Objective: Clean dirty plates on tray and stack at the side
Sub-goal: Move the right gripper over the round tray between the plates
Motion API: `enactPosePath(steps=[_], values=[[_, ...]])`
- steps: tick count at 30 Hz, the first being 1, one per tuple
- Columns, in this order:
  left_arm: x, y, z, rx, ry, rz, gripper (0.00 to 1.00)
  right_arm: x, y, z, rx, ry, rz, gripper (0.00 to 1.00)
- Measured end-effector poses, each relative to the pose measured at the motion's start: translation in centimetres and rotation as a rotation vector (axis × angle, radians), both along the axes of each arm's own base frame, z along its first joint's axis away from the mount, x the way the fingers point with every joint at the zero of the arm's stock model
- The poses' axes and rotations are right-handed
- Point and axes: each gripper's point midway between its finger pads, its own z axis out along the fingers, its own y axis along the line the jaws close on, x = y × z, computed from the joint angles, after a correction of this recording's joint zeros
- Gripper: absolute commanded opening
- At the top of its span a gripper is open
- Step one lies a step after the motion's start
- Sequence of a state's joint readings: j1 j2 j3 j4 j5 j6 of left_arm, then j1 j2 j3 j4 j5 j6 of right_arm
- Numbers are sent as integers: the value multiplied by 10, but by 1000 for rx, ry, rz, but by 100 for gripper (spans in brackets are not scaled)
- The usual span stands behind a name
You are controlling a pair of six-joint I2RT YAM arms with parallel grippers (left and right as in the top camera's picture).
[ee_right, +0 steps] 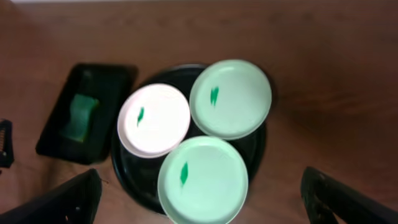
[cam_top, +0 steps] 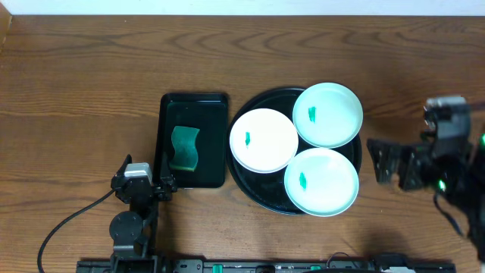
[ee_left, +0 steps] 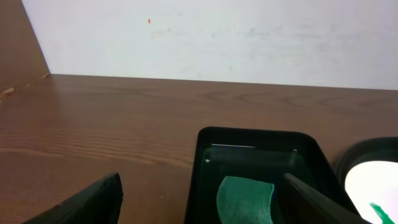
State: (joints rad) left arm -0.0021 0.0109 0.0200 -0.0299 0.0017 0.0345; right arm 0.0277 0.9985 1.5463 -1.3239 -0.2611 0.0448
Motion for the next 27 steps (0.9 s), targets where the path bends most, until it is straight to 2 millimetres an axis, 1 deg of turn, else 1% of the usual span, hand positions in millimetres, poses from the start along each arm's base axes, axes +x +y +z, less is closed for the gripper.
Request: enactPosePath(steps=[4, 5, 6, 7, 8, 9, 16, 21, 25, 27], values=[[0, 0, 0, 0, 0, 0, 80, 17, 4, -23, 12, 117, 14, 98], [0, 0, 0, 0, 0, 0, 80, 19, 6, -26, 22, 135, 23, 84], [0, 0, 0, 0, 0, 0, 80, 21, 10, -29, 34, 152, 40, 63], [0, 0, 0, 0, 0, 0, 80, 21, 13, -31, 51, 168, 48, 32], [0, 0, 0, 0, 0, 0, 80, 21, 16, -32, 65, 180, 62, 8], [0, 0, 0, 0, 0, 0, 80, 21, 18, -33, 77, 189, 71, 1], [0, 0, 0, 0, 0, 0, 80, 26, 25, -39, 150, 249, 46, 2], [0, 0, 0, 0, 0, 0, 80, 27, 34, -49, 155, 299, 48, 15], [0, 0, 0, 0, 0, 0, 80, 31, 38, -67, 131, 349, 40, 19], [0, 0, 0, 0, 0, 0, 80, 35, 41, -78, 115, 373, 40, 23]])
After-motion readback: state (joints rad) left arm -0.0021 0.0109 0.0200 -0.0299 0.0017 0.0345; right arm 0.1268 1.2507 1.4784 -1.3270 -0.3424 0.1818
